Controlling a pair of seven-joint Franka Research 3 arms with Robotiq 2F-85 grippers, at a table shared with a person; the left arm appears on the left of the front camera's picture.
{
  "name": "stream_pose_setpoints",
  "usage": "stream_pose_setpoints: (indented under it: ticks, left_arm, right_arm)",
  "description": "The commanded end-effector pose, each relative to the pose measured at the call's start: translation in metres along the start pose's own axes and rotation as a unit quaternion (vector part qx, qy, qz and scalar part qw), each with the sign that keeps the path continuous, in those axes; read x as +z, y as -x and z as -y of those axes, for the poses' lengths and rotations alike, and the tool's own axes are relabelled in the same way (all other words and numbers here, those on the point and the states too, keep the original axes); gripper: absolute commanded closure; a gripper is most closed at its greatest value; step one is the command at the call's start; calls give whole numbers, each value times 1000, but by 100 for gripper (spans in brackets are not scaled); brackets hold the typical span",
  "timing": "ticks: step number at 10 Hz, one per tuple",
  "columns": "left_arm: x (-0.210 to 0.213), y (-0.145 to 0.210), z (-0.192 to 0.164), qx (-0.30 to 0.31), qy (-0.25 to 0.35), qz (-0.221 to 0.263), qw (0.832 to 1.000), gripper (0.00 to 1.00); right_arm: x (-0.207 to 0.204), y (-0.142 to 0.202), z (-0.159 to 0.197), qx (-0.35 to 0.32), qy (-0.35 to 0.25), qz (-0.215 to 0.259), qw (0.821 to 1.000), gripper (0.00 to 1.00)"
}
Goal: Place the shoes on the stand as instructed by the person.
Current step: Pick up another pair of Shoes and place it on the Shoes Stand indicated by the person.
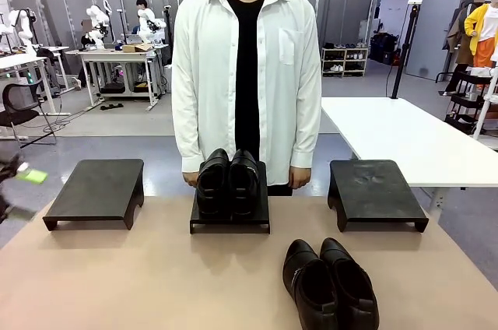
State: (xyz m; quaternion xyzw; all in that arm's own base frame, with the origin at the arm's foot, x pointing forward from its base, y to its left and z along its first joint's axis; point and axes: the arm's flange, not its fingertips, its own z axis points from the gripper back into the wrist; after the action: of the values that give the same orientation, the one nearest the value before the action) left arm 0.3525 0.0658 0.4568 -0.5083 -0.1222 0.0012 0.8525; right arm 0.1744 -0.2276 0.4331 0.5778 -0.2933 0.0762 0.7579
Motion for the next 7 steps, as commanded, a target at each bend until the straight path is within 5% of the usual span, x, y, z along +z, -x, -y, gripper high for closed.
stream_pose_setpoints:
  ticks: [1, 5, 7]
  left_arm:
    - [18, 21, -37, 14, 19, 23, 999, 0]
    - [68, 71, -103, 54, 74, 100, 991, 0]
    - [66, 63, -108, 70, 71, 97, 990, 0]
  right_arm:
    - [1, 0, -1, 9, -2, 4, 1000, 0]
    - [1, 0, -1, 9, -2, 4, 1000, 0]
    - [1, 0, -1, 9, -2, 4, 1000, 0]
